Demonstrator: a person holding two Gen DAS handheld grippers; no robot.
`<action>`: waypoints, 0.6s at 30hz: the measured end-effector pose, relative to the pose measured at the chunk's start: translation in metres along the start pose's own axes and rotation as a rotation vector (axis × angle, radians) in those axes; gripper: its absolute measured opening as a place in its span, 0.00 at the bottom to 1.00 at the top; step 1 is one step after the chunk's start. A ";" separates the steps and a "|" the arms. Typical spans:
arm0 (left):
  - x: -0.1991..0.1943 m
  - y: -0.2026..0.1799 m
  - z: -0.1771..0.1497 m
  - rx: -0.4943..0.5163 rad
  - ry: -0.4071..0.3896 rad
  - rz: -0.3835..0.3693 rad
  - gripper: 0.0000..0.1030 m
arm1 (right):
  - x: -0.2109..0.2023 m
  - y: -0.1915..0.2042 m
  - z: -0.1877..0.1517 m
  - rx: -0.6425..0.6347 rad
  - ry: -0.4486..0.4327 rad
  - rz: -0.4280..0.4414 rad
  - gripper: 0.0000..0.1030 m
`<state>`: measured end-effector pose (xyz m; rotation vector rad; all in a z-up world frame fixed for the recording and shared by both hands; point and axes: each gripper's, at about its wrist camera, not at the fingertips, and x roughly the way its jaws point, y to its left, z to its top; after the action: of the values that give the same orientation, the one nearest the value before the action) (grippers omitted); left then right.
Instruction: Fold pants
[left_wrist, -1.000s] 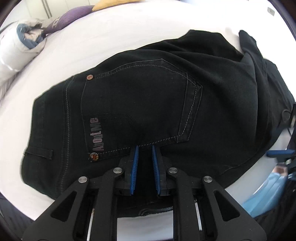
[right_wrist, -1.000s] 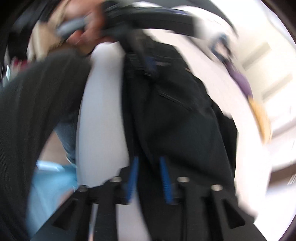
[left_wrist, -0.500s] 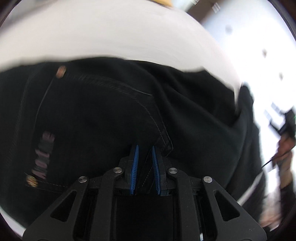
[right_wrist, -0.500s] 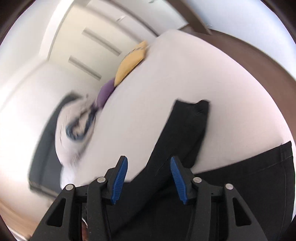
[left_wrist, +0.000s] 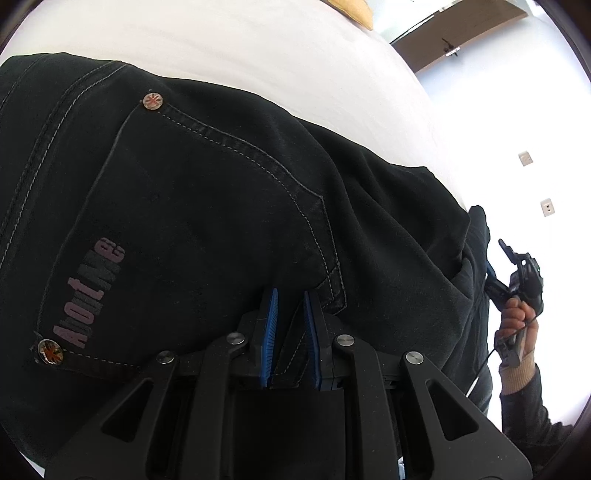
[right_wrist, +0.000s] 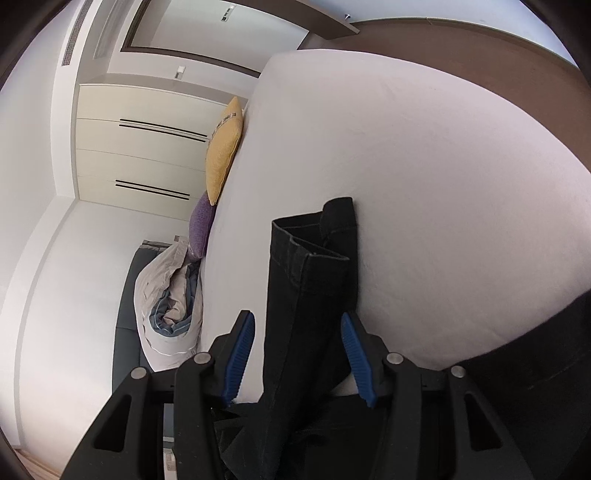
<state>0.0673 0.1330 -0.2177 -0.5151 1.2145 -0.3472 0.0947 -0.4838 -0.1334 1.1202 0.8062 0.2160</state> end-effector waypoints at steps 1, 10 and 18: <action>0.001 -0.002 -0.001 -0.001 -0.002 0.001 0.14 | 0.003 0.001 0.001 0.005 0.002 0.004 0.52; -0.013 0.021 -0.004 0.002 -0.011 -0.003 0.14 | 0.022 0.001 0.005 0.029 0.035 0.013 0.13; -0.016 0.020 -0.007 0.001 -0.013 0.001 0.14 | 0.001 0.020 0.001 -0.062 -0.011 -0.020 0.04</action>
<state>0.0555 0.1569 -0.2176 -0.5149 1.2022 -0.3435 0.1003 -0.4746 -0.1160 1.0538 0.7955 0.2170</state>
